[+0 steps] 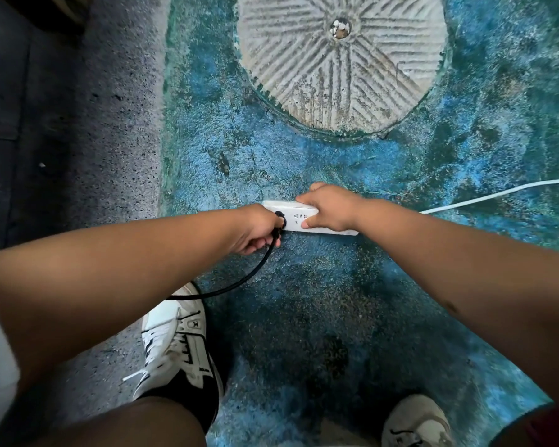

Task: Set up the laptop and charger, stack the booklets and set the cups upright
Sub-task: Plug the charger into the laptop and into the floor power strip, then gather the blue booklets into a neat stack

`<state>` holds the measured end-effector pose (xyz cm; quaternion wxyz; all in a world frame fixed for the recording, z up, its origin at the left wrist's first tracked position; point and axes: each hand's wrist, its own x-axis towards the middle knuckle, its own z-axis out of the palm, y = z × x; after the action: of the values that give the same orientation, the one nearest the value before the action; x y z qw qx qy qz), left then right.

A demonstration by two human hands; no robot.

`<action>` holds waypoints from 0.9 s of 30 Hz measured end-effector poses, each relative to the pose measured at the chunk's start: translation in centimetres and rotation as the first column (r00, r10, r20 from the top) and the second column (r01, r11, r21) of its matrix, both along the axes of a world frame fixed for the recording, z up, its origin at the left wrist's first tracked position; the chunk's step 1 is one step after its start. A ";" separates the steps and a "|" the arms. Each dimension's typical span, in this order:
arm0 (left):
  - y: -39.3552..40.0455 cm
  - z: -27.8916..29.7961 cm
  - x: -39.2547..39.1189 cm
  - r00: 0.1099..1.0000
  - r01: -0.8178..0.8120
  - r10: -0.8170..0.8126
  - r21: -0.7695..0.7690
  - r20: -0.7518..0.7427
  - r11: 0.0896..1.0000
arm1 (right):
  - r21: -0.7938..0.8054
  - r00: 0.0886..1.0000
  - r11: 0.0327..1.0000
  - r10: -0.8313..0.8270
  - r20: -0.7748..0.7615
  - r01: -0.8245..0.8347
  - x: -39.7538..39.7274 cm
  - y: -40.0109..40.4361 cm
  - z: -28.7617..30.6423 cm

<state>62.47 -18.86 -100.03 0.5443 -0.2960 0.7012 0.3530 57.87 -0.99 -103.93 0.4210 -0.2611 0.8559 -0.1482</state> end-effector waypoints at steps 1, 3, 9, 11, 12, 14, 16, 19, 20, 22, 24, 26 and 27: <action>0.0 -0.1 -0.2 0.999 0.031 -0.031 -0.002 0.011 1.000 | 0.009 1.000 1.000 0.003 -0.017 -0.003 0.1 -0.1 -0.1; 0.1 -0.3 -0.4 0.997 0.073 -0.073 0.000 0.029 0.997 | 0.029 0.998 0.999 0.016 -0.056 -0.014 0.2 -0.2 -0.1; 0.1 -0.2 -2.0 0.951 0.297 -0.298 -0.018 -0.082 0.955 | 0.089 0.986 0.996 0.039 -0.165 -0.024 0.7 -0.3 0.0; -0.1 0.3 -3.4 0.839 0.460 -0.495 -0.190 -0.226 0.867 | 0.107 0.983 0.994 0.021 -0.185 -0.001 0.8 -0.3 0.0; -0.3 0.5 -4.2 0.761 0.492 -0.568 -0.294 -0.312 0.820 | 0.116 0.979 0.993 0.013 -0.203 0.011 0.9 -0.2 0.0; -0.6 0.9 -5.5 0.635 0.461 -0.598 -0.381 -0.488 0.801 | 0.137 0.959 0.990 -0.001 -0.283 0.042 0.9 -0.1 0.0; -0.8 0.9 -6.2 0.528 0.484 -0.653 -0.439 -0.543 0.757 | 0.150 0.930 0.982 -0.051 -0.365 0.113 0.8 0.0 0.2; -1.2 0.8 -6.4 0.458 0.540 -0.757 -0.530 -0.467 0.654 | 0.180 0.912 0.961 -0.125 -0.392 0.209 0.2 0.4 0.6; -1.4 0.8 -6.4 0.455 0.539 -0.763 -0.539 -0.460 0.647 | 0.198 0.911 0.952 -0.142 -0.386 0.233 0.0 0.6 0.8; -1.8 0.9 -6.5 0.439 0.527 -0.769 -0.561 -0.464 0.639 | 0.228 0.908 0.935 -0.169 -0.384 0.271 -0.4 1.0 1.2; -2.3 1.6 -6.5 0.423 0.515 -0.784 -0.591 -0.454 0.620 | 0.259 0.908 0.926 -0.161 -0.387 0.274 -0.9 1.2 1.7; -2.5 2.5 -6.5 0.404 0.528 -0.807 -0.610 -0.431 0.591 | 0.292 0.913 0.917 -0.148 -0.381 0.271 -1.3 1.4 2.6; -2.4 3.1 -6.6 0.387 0.542 -0.819 -0.614 -0.424 0.574 | 0.309 0.913 0.908 -0.155 -0.376 0.282 -1.3 1.6 3.2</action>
<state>55.91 -21.28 -96.97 0.2794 0.0773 0.9566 0.0299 56.52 0.64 -100.70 0.2859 -0.1032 0.9526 0.0104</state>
